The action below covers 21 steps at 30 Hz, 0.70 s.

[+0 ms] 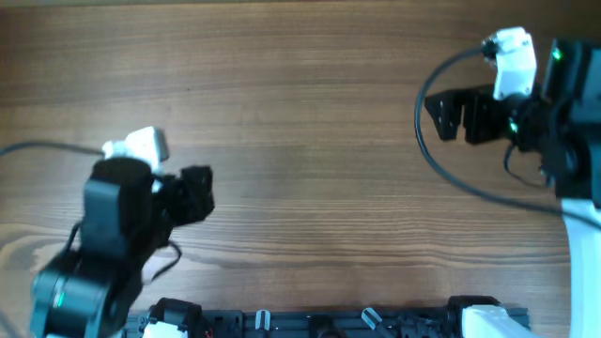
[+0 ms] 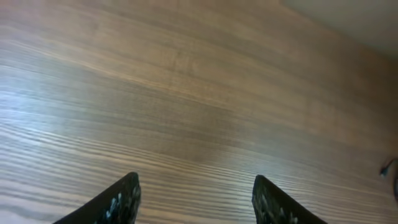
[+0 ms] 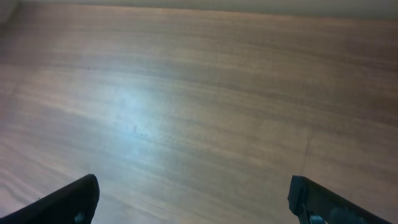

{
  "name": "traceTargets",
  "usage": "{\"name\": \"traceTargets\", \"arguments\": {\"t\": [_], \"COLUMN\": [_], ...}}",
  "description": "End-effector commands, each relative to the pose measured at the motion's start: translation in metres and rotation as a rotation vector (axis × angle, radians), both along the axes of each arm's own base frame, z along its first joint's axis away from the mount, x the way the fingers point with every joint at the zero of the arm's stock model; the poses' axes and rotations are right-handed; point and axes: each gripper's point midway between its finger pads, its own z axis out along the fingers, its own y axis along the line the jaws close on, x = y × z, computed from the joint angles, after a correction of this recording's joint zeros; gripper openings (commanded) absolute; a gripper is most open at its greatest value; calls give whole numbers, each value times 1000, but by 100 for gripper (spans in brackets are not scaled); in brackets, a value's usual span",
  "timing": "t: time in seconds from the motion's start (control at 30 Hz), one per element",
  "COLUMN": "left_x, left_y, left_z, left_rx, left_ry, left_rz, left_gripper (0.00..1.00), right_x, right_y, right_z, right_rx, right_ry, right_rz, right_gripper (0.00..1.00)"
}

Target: Untangle cables

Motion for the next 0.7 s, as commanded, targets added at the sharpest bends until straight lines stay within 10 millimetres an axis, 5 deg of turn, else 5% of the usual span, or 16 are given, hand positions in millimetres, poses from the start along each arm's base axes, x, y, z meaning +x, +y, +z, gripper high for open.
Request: {"name": "traceTargets", "arguments": {"t": [0.0, 0.33, 0.67], "left_x": [-23, -70, -77], "left_y": [14, 28, 29], "left_z": [17, 16, 15], "left_rx": [8, 1, 0], "left_ry": [-83, -105, -109], "left_rz": [35, 62, 62], "left_gripper": [60, 61, 60], "right_x": [-34, -121, -232], "right_y": [0, 17, 16], "right_z": [25, 53, 59], "right_rx": [-12, 55, 63], "right_ry": [-76, -211, -375], "right_rz": [10, 88, 68], "right_gripper": [100, 99, 100]}}
